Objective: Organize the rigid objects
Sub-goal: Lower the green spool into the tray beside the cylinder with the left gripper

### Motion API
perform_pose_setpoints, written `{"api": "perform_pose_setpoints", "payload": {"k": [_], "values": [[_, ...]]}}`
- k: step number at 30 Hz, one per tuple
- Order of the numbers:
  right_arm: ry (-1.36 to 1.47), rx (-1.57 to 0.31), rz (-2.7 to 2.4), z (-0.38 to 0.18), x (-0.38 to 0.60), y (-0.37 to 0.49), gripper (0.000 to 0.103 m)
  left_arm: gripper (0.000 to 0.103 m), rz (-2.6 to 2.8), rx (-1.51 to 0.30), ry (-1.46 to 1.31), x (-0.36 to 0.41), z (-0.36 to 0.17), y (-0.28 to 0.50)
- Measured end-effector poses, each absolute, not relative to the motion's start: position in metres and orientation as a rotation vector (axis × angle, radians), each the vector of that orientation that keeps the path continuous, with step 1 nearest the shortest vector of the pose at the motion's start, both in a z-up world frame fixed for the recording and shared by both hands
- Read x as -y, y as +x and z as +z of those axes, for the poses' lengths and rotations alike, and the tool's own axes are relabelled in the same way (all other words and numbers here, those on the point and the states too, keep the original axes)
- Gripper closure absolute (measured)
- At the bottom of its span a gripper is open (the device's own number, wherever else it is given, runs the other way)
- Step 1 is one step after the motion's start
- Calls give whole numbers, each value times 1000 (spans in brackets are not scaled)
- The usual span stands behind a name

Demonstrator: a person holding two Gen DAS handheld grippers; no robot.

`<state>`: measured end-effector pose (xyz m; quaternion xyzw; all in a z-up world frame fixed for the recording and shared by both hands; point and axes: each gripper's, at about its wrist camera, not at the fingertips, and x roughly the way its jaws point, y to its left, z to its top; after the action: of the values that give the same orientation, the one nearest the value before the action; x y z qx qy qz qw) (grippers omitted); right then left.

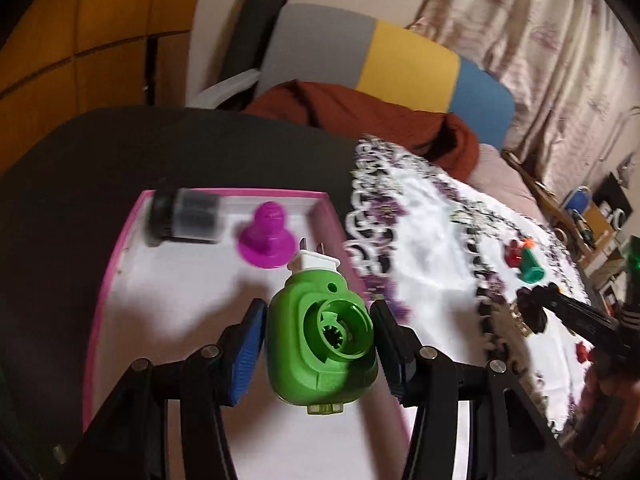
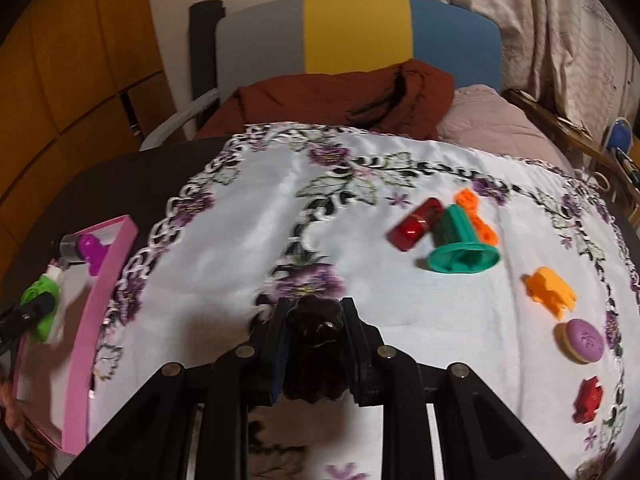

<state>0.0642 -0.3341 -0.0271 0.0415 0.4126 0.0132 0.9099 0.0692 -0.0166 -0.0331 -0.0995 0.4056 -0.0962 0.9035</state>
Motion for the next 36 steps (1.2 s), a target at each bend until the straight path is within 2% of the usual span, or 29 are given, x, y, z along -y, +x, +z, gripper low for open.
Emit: {"api": "perform_pose_setpoints", "payload": {"k": [12, 21, 28, 29, 32, 33, 36], "values": [[29, -856, 94, -26, 279, 63, 80, 50, -101, -898, -230, -28, -61, 88], [18, -839, 158, -16, 245, 61, 80, 50, -84, -970, -288, -44, -68, 104], [25, -821, 181, -7, 231, 61, 80, 51, -28, -952, -302, -57, -59, 120], [29, -819, 184, -5, 229, 62, 80, 49, -21, -949, -303, -59, -59, 122], [33, -807, 197, 0, 222, 63, 80, 21, -7, -956, -328, -64, -60, 126], [34, -803, 202, 2, 219, 63, 80, 16, -6, -949, -346, -67, -60, 123], [45, -795, 222, 6, 213, 63, 80, 13, -7, -935, -406, -73, -60, 108]]}}
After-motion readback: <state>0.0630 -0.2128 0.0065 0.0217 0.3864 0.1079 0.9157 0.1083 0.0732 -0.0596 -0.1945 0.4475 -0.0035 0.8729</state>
